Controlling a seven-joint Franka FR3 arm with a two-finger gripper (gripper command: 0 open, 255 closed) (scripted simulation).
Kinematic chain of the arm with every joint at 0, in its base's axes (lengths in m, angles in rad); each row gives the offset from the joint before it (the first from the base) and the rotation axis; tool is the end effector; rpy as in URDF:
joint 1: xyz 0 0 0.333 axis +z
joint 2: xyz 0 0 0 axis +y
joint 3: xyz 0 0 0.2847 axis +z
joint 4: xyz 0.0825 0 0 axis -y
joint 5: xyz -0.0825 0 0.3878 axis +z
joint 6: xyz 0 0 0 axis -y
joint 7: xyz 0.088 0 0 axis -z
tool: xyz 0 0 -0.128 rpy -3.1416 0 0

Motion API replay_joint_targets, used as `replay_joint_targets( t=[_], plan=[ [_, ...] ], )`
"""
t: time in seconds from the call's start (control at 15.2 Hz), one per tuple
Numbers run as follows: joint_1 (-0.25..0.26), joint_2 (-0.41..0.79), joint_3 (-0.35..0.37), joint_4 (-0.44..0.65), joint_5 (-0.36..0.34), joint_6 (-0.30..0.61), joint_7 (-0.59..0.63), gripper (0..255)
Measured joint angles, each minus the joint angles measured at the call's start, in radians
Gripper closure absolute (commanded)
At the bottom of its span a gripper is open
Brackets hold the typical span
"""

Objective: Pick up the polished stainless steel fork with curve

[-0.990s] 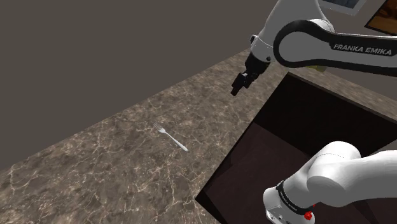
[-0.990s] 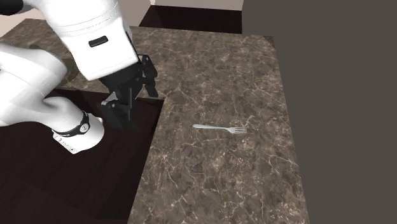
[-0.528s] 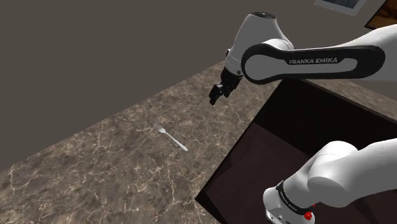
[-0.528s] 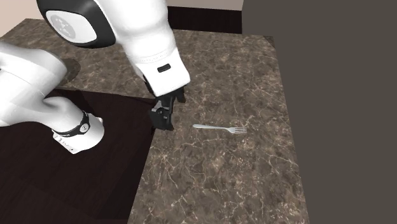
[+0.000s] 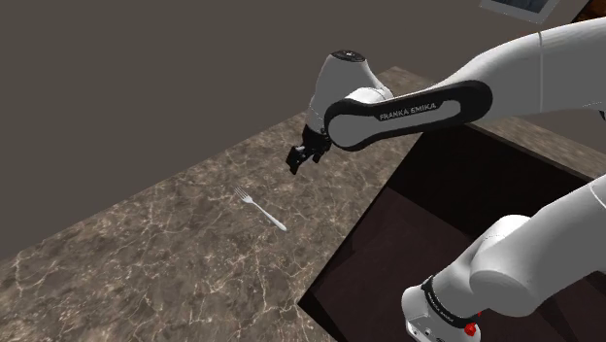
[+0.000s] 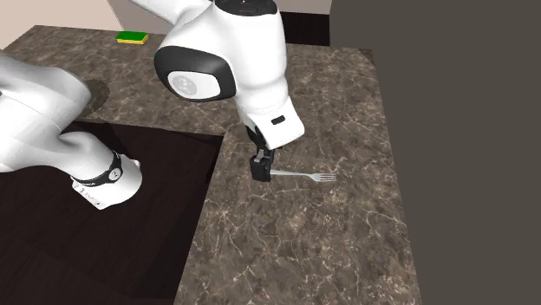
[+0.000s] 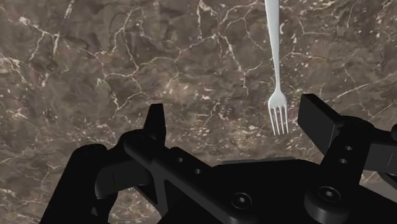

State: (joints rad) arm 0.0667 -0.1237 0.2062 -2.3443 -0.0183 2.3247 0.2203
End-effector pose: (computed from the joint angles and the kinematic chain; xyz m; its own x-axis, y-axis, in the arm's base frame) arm 0.4879 0.1352 0.3373 0.9921 0.0647 0.1071 0.0632 -0.9979 0.0168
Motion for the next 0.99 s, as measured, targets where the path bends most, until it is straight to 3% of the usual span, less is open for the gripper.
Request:
replay_joint_targets(
  t=[0.59,0.99],
  plan=[
    [0.044,0.348,0.03,0.2,-0.108,0.119,0.172,0],
    [0.113,0.58,0.013,0.375,-0.172,0.159,0.276,0]
  ],
)
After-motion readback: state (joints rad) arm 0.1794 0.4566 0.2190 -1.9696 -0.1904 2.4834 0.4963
